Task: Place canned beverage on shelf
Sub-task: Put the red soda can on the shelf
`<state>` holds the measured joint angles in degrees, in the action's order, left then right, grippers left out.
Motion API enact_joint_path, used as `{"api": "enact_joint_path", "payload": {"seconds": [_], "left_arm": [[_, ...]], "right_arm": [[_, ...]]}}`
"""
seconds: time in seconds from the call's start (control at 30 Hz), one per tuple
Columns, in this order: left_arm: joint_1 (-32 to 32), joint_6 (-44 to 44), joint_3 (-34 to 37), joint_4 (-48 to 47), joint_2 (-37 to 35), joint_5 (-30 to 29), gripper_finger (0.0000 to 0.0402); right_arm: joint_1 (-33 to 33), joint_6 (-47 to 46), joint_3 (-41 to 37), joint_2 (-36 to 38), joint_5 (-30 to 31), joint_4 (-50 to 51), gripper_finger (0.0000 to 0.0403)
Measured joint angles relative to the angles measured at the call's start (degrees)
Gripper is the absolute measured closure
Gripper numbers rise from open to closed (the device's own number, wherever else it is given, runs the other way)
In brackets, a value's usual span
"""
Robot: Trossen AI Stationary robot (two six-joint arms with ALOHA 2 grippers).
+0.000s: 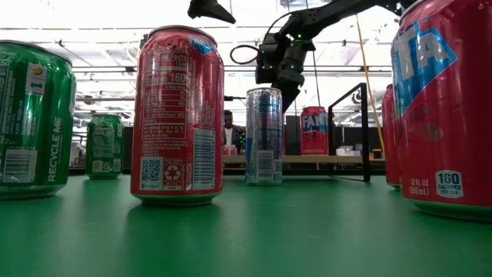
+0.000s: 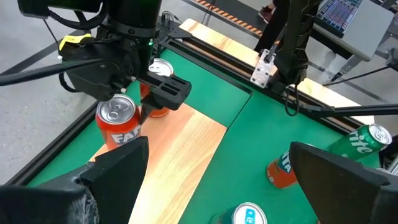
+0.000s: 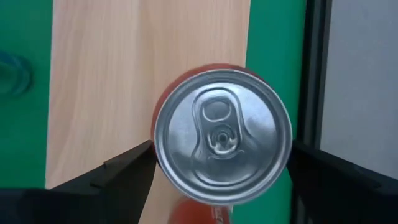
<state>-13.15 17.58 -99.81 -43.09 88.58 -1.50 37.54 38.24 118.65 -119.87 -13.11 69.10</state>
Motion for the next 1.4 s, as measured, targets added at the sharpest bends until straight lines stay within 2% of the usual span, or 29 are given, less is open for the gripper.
{"api": "enact_joint_path", "payload": {"seconds": [0.13,0.5,0.67,0.8,0.93,1.03,1.4], "left_arm": [[0.0,0.0,0.0,0.0,0.0,0.0,0.0013],[0.0,0.1,0.0,0.0,0.0,0.0,0.0013],[0.0,0.1,0.0,0.0,0.0,0.0,0.0013],[0.0,0.1,0.0,0.0,0.0,0.0,0.0013],[0.0,0.3,0.0,0.0,0.0,-0.2,0.0013],[0.0,1.3,0.0,0.0,0.0,-0.4,0.0013],[0.0,1.6,0.0,0.0,0.0,-1.2,0.0013]], "right_arm": [[-0.2,-0.2,0.0,0.0,4.0,0.6,0.0065],[-0.4,-5.0,0.0,0.8,4.1,4.6,0.0065],[-0.9,-7.9,0.0,2.3,4.1,2.7,0.0065],[-1.3,-9.1,0.0,2.5,3.8,0.0,0.0065],[-1.4,-9.4,0.0,2.5,0.1,-2.1,0.0065],[-1.6,-9.4,0.0,2.5,-0.4,-3.3,0.0067],[-1.6,-8.9,0.0,2.3,-0.2,-0.6,0.0122]]}}
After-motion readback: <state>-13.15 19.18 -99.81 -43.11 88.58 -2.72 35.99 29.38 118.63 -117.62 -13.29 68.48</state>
